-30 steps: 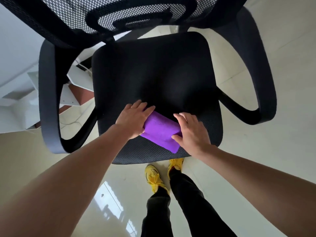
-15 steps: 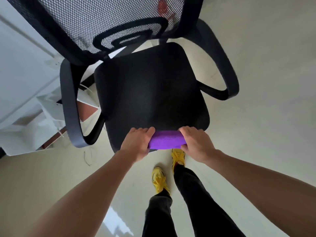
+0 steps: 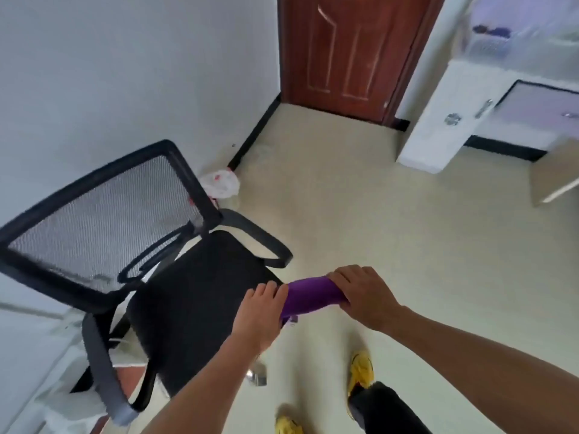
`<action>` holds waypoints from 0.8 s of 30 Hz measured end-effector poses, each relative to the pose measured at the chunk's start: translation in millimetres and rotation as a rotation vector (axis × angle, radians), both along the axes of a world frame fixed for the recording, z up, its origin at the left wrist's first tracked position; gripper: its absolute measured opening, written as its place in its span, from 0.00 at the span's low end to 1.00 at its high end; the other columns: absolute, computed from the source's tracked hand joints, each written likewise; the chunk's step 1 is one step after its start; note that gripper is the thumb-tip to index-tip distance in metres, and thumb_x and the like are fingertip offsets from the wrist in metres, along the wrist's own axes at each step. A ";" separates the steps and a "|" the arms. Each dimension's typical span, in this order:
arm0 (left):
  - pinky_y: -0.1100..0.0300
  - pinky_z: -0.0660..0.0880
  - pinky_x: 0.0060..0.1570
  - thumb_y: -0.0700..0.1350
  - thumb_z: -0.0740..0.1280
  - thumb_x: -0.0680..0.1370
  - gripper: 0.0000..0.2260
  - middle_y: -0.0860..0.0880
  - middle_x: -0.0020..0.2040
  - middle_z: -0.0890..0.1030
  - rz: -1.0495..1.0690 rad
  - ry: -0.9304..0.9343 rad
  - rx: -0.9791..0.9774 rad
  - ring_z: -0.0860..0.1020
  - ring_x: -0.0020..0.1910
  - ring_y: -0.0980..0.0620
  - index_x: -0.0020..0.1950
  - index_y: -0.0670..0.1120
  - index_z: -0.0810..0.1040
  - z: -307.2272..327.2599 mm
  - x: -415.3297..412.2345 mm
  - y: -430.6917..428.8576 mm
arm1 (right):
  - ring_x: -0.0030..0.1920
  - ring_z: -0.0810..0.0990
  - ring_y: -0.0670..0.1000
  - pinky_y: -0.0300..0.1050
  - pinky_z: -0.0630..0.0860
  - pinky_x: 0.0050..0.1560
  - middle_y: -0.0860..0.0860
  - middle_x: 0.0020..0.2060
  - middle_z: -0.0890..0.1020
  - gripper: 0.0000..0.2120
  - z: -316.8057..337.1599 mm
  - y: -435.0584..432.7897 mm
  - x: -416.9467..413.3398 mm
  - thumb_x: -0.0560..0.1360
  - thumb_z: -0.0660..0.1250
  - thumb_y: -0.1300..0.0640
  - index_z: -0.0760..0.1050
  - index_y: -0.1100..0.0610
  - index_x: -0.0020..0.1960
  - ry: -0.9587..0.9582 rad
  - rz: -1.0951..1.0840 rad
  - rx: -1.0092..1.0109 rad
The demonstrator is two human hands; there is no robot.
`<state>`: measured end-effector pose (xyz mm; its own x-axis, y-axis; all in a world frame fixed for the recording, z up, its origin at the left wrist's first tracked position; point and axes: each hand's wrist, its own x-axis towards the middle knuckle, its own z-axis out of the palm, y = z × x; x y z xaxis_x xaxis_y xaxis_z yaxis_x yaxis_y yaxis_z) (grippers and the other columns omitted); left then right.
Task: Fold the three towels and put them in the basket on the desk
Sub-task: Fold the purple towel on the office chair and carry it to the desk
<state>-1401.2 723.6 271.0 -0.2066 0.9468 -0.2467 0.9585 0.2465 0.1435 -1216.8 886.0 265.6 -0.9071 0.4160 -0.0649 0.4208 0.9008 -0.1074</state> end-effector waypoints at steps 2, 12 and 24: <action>0.53 0.70 0.60 0.48 0.65 0.75 0.22 0.47 0.61 0.74 -0.090 0.078 0.068 0.73 0.59 0.46 0.68 0.47 0.66 30.8 12.9 51.3 | 0.48 0.81 0.54 0.49 0.78 0.48 0.51 0.51 0.82 0.24 31.4 38.0 27.3 0.65 0.73 0.51 0.74 0.53 0.59 0.052 -0.081 0.052; 0.57 0.77 0.40 0.46 0.78 0.61 0.24 0.51 0.43 0.80 -0.335 0.236 0.228 0.78 0.39 0.49 0.54 0.47 0.77 114.0 114.6 304.9 | 0.49 0.81 0.54 0.49 0.77 0.48 0.50 0.51 0.81 0.23 100.7 243.3 164.8 0.66 0.70 0.50 0.73 0.53 0.60 0.219 -0.305 0.196; 0.56 0.70 0.56 0.45 0.65 0.76 0.18 0.49 0.57 0.77 -0.416 0.190 0.346 0.75 0.53 0.49 0.65 0.47 0.68 165.8 218.4 538.8 | 0.46 0.81 0.53 0.49 0.77 0.47 0.50 0.49 0.82 0.22 156.3 465.1 272.0 0.65 0.73 0.50 0.72 0.52 0.58 0.259 -0.406 0.329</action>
